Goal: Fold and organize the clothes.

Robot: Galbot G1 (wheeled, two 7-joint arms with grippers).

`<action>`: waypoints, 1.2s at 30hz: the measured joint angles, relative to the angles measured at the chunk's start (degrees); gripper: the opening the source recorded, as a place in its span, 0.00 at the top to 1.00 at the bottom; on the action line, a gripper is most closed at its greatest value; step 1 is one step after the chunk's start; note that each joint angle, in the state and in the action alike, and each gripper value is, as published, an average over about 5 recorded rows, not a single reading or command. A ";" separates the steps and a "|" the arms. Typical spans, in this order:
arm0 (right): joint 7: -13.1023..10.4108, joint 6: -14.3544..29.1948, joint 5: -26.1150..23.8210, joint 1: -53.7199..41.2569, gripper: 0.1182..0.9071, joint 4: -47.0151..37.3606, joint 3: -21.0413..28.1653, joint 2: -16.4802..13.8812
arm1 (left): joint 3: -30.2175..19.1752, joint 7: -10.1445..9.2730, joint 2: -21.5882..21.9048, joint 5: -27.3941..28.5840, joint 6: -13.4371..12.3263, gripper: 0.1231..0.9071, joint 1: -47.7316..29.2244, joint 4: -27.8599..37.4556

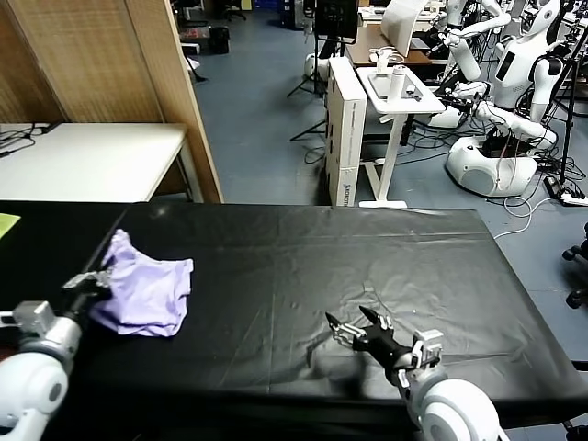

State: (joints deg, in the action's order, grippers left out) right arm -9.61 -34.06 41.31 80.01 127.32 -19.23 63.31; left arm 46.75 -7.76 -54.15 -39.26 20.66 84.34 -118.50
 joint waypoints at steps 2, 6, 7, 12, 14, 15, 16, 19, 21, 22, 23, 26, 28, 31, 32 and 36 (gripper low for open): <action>-0.01 0.00 -0.30 0.26 0.00 0.06 -0.05 0.11 | -2.43 -1.48 -2.38 -0.31 1.22 0.94 -0.51 -2.63; -0.01 0.01 -0.76 1.01 0.00 0.49 -0.50 0.13 | -9.53 -4.03 -7.88 -0.41 2.66 0.94 -2.49 -6.17; -0.01 0.02 -0.89 1.23 0.00 0.60 -0.64 0.13 | -11.53 -4.44 -9.30 -0.31 2.79 0.94 -3.17 -6.52; -0.01 0.09 -1.55 1.86 0.00 0.62 -0.91 0.20 | -20.81 -5.28 -16.38 1.10 2.94 0.94 -6.51 -6.13; -0.02 0.09 -1.73 1.75 0.00 0.42 -0.82 0.32 | -23.83 -5.28 -19.26 2.26 2.87 0.94 -7.58 -4.98; -0.02 0.09 -1.79 1.64 0.00 0.32 -0.77 0.39 | -25.17 -5.22 -20.68 3.11 2.80 0.94 -8.12 -4.21; -0.04 0.09 -1.84 1.50 0.00 0.21 -0.72 0.44 | -26.46 -5.14 -22.10 4.04 2.72 0.94 -8.65 -3.35; -0.08 0.11 -1.74 1.01 0.00 -0.19 -0.63 0.50 | -29.74 -4.82 -26.03 6.83 2.41 0.94 -9.88 -0.33; -0.25 0.30 -1.21 0.62 0.00 -0.52 -0.54 0.52 | -31.46 -4.45 -28.01 8.33 2.13 0.94 -10.17 1.60; -0.54 0.43 -0.55 0.33 0.00 -0.75 -0.42 0.56 | -32.19 -4.16 -28.77 9.06 1.99 0.92 -10.18 2.40; -0.98 0.56 0.40 -0.03 0.00 -1.05 -0.23 0.62 | -32.83 -3.84 -29.31 9.74 1.85 0.91 -10.13 3.00; -2.57 0.76 4.07 -1.56 0.00 -2.25 0.60 0.93 | -34.35 -3.04 -30.14 11.61 1.59 0.73 -9.77 3.83; -3.40 0.66 6.45 -2.82 0.00 -3.20 1.27 1.17 | -35.06 -2.49 -30.20 12.76 1.36 0.56 -9.43 3.64; -4.55 0.13 9.60 -5.11 0.00 -4.85 2.54 1.75 | -35.53 -1.59 -29.77 14.39 0.78 0.32 -8.95 2.46; -4.82 -0.05 10.40 -5.98 0.00 -5.50 3.06 2.00 | -35.50 -1.40 -29.51 14.70 0.57 0.25 -8.81 1.89; -5.27 -0.34 12.63 -9.64 0.00 -8.37 5.41 3.13 | -34.30 -1.28 -28.00 14.59 -0.03 0.04 -8.61 -0.30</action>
State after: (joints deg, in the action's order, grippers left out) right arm -14.88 -34.40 53.94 70.37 118.94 -13.82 66.44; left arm 12.44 -9.04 -82.15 -24.67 20.63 75.73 -118.80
